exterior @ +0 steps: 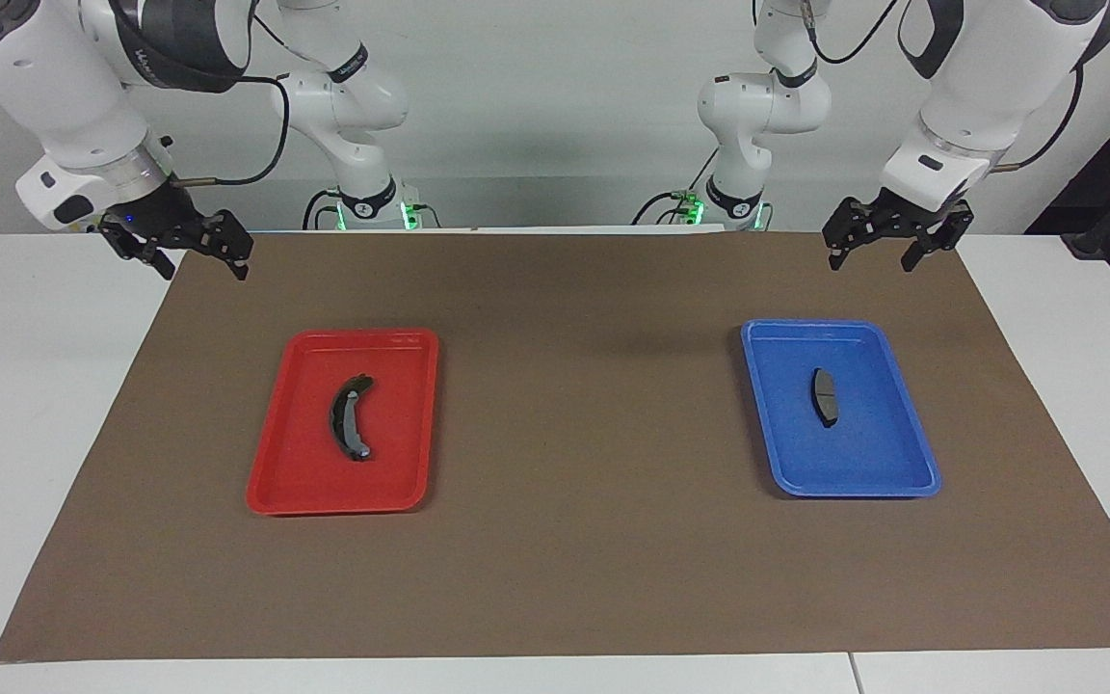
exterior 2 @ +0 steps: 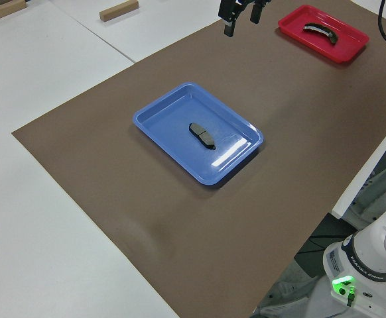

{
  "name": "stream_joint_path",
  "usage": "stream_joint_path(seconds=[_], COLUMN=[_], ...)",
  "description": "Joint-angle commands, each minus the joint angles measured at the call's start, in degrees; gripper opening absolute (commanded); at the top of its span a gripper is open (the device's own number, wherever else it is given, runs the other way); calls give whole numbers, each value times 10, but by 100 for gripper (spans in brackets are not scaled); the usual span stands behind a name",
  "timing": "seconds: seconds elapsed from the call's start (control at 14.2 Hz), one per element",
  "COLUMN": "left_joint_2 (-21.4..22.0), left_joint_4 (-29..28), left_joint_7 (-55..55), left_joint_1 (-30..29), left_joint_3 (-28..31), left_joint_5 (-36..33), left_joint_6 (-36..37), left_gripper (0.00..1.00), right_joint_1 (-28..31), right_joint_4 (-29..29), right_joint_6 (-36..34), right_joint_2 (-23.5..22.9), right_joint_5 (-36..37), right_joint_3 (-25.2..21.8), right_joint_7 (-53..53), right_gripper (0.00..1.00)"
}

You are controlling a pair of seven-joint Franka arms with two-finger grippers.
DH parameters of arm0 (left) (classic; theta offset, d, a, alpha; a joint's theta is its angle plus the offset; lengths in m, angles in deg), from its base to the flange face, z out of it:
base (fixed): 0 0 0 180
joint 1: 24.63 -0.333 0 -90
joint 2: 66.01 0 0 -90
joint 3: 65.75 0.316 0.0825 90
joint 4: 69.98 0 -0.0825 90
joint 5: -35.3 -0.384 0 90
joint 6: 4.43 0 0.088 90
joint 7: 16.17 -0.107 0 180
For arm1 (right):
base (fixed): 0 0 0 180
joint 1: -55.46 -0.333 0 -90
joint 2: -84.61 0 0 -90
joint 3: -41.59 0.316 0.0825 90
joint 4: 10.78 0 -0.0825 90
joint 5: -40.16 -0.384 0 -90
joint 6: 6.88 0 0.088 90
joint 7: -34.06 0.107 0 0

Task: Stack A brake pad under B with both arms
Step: 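Reach the left gripper to the small pad while the right gripper reaches the curved pad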

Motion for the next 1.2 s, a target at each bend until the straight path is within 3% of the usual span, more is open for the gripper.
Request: stream_joint_path(seconds=[0.0,0.85,1.13], left_joint_2=[-1,2,2], left_joint_4=[5,-14,-70], left_joint_7=[-10,-14,-37], left_joint_1=[-13,-13,-13], left_joint_3=[-8,-2,1], left_joint_5=[-4,-4,-4], left_joint_6=[9,4,-37], left_gripper=[100,98,98], right_joint_1=[2,-1,-23], right_joint_4=[3,-6,-17], right_joint_6=[-9,10,43], right_joint_2=[4,8,2], right_joint_5=[-2,-6,-17], right_joint_3=[1,9,12], right_joint_7=[-16,-14,-11], right_gripper=[99,99,99])
